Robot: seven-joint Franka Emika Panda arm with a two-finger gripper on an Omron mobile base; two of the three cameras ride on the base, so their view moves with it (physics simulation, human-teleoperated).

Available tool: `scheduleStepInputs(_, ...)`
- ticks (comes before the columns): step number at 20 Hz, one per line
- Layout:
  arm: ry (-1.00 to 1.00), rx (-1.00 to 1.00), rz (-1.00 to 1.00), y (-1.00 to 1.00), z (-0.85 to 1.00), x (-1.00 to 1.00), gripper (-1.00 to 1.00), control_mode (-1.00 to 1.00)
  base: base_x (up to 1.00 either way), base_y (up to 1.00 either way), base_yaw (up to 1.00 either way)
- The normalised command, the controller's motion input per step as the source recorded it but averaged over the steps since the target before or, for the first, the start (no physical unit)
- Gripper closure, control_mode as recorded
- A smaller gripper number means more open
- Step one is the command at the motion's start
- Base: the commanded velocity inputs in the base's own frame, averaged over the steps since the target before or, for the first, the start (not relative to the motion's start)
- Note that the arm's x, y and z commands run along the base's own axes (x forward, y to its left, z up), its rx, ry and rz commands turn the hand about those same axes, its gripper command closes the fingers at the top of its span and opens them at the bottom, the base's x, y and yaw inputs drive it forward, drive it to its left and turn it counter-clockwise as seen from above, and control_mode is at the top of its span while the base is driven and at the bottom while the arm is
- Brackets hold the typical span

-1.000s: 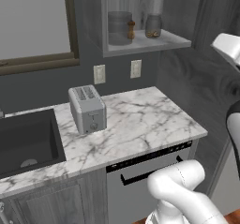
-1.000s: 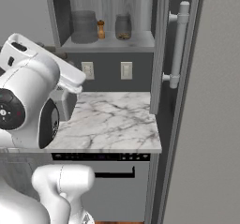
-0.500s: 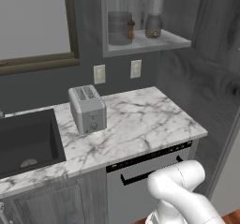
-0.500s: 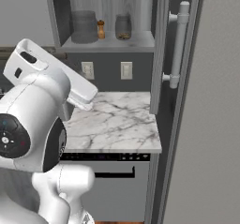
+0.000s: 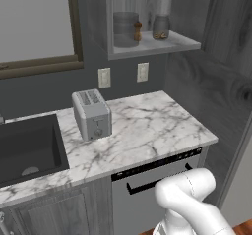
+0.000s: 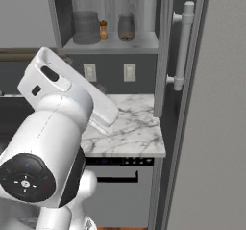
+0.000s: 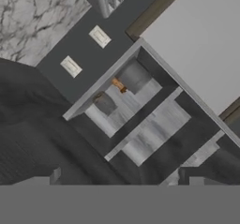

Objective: Pick the jar and jar from the dining table and place them in the open cabinet. Close the cabinet after placing the objects.

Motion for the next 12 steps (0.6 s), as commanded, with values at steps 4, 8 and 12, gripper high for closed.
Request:
scheduleStepInputs(4,0.00,0.08,0.00,-0.47,0.00,-0.30,-1.00,-1.00,0.00,0.00,0.00)
scheduleStepInputs(8,0.00,0.07,0.00,-0.41,0.00,-0.23,-1.00,-1.00,0.00,0.00,0.00)
scheduleStepInputs(12,0.00,0.06,0.00,-0.35,0.00,-0.12,-1.00,-1.00,0.00,0.00,0.00)
